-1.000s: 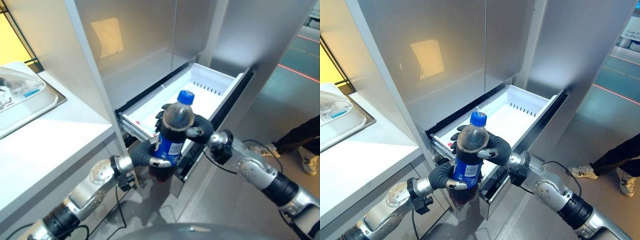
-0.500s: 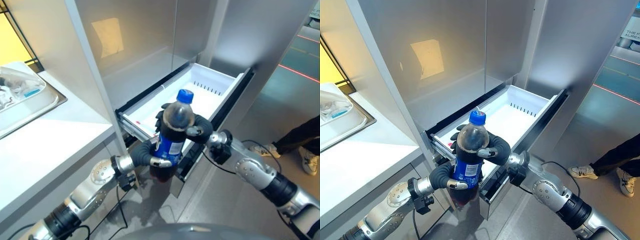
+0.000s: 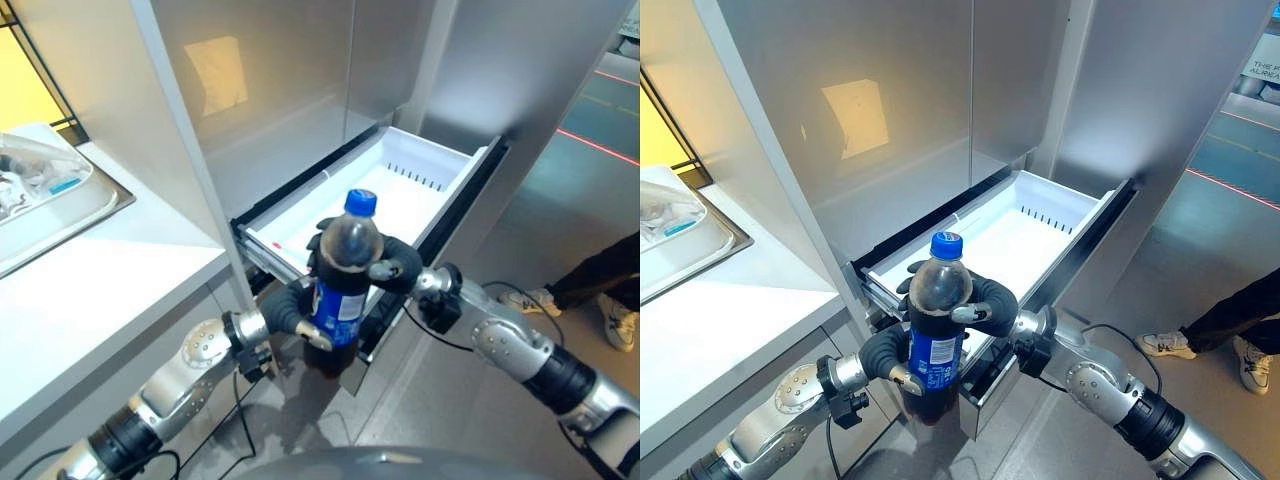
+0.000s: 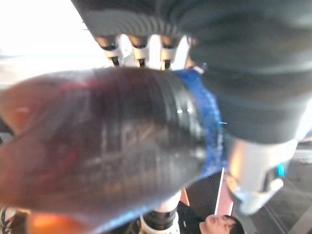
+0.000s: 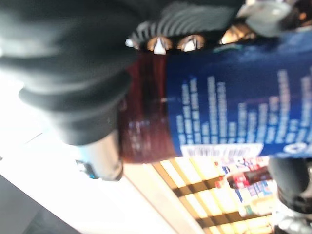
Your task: Take the drinks into the refrigerator
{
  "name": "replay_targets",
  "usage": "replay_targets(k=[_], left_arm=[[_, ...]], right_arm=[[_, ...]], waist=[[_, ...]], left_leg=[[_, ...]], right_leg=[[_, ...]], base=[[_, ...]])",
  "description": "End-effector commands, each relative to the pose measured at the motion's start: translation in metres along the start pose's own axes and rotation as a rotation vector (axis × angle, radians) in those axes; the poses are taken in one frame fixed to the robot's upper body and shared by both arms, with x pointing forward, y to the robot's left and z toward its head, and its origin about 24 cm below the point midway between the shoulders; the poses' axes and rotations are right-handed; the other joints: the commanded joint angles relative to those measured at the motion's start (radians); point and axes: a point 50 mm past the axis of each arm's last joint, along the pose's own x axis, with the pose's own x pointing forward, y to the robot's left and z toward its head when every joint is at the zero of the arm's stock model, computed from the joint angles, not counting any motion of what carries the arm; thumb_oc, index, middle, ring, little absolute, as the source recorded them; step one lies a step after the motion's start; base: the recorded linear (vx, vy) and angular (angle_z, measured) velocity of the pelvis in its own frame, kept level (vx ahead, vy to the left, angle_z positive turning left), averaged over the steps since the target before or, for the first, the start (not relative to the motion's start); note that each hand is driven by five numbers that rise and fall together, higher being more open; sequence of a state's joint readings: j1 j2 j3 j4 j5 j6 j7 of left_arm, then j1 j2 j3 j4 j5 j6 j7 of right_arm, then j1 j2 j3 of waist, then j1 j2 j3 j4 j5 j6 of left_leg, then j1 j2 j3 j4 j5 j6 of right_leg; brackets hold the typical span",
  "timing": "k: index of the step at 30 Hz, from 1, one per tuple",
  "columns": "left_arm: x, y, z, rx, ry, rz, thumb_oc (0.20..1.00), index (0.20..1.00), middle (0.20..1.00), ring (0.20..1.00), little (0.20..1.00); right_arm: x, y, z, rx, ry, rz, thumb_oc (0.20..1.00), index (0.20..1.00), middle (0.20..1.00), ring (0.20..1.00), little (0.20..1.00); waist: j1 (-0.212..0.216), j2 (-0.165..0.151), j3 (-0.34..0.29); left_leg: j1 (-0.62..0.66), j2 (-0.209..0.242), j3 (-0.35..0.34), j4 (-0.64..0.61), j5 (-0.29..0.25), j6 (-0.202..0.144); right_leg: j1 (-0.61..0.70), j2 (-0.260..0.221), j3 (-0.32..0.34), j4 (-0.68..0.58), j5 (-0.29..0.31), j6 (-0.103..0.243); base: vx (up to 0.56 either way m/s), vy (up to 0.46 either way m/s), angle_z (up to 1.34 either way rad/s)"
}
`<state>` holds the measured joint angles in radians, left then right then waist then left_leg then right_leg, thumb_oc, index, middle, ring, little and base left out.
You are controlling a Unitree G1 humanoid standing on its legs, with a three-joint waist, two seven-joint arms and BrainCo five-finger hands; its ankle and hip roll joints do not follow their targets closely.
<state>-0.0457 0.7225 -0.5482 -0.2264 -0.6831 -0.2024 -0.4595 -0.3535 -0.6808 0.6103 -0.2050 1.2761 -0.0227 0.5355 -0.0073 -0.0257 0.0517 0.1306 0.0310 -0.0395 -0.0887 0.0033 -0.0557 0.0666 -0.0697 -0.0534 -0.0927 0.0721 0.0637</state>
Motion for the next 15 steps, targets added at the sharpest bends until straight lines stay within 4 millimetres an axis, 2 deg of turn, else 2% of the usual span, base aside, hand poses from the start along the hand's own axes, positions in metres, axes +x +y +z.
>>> replay_targets(k=[1,9,15], left_arm=[[0.006,0.022,0.024,0.051,-0.128,0.061,1.000,1.000,1.000,1.000,1.000],[-0.007,0.025,0.019,0.020,-0.107,0.116,1.000,1.000,1.000,1.000,1.000],[-0.026,0.030,0.010,-0.002,-0.071,0.205,1.000,1.000,1.000,1.000,1.000]], right_arm=[[0.015,0.007,0.057,-0.167,-0.248,0.069,0.200,0.200,0.200,0.200,0.200],[-0.002,-0.009,0.092,-0.342,-0.300,-0.059,0.200,0.200,0.200,0.200,0.200],[-0.032,-0.024,0.125,-0.492,-0.373,-0.248,0.200,0.200,0.200,0.200,0.200]], waist=[[0.014,-0.031,-0.014],[0.015,-0.034,-0.016],[0.015,-0.034,-0.016]], left_leg=[[-0.034,-0.044,-0.078,0.010,-0.034,0.067],[-0.032,-0.043,-0.077,0.009,-0.035,0.068],[-0.032,-0.044,-0.072,0.009,-0.036,0.067]], right_leg=[[0.033,0.006,-0.074,0.064,-0.077,0.010],[0.032,0.007,-0.066,0.061,-0.075,0.013],[0.032,0.008,-0.069,0.062,-0.075,0.014]], base=[[0.00,0.000,0.00],[0.00,0.000,0.00],[0.00,0.000,0.00]])
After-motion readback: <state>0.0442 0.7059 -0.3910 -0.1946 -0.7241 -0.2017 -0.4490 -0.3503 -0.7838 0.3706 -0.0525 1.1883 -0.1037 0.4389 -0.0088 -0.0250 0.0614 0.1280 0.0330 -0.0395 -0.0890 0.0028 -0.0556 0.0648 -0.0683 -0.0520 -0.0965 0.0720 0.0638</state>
